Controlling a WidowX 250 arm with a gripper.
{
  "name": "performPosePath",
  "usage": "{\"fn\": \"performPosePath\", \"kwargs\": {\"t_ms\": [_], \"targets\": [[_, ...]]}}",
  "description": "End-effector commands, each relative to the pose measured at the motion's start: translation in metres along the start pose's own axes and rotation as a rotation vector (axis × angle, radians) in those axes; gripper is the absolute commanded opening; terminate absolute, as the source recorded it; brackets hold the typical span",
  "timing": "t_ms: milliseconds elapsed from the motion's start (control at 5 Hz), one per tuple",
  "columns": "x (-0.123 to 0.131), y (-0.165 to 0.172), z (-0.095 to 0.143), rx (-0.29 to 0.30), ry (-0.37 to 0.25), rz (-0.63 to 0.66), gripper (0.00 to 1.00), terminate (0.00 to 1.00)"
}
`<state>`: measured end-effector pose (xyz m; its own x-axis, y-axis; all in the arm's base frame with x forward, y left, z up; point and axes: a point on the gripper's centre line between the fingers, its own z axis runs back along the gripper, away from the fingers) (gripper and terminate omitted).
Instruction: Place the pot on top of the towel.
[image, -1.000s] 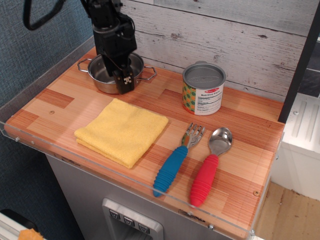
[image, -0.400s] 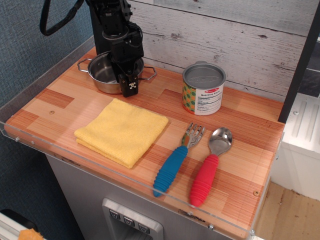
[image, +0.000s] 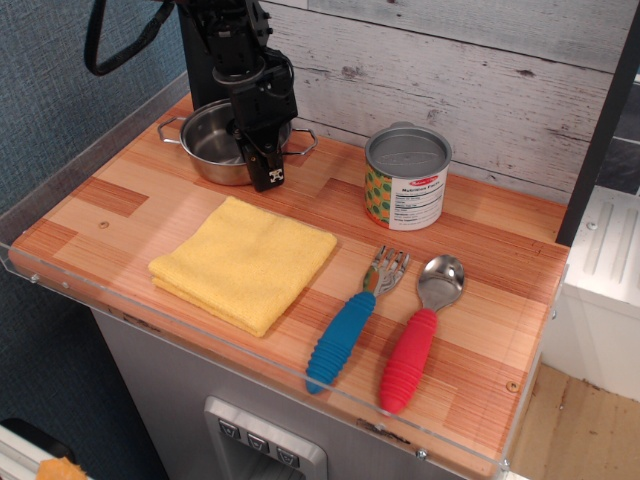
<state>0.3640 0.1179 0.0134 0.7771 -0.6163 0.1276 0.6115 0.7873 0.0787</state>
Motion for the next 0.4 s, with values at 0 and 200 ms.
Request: {"fn": "performPosePath", "kwargs": {"t_ms": [0, 200], "targets": [[0.009, 0.004, 0.056, 0.142, -0.049, 0.032, 0.0, 0.0], [0.009, -0.003, 0.071, 0.184, -0.053, 0.049, 0.0, 0.0]]}}
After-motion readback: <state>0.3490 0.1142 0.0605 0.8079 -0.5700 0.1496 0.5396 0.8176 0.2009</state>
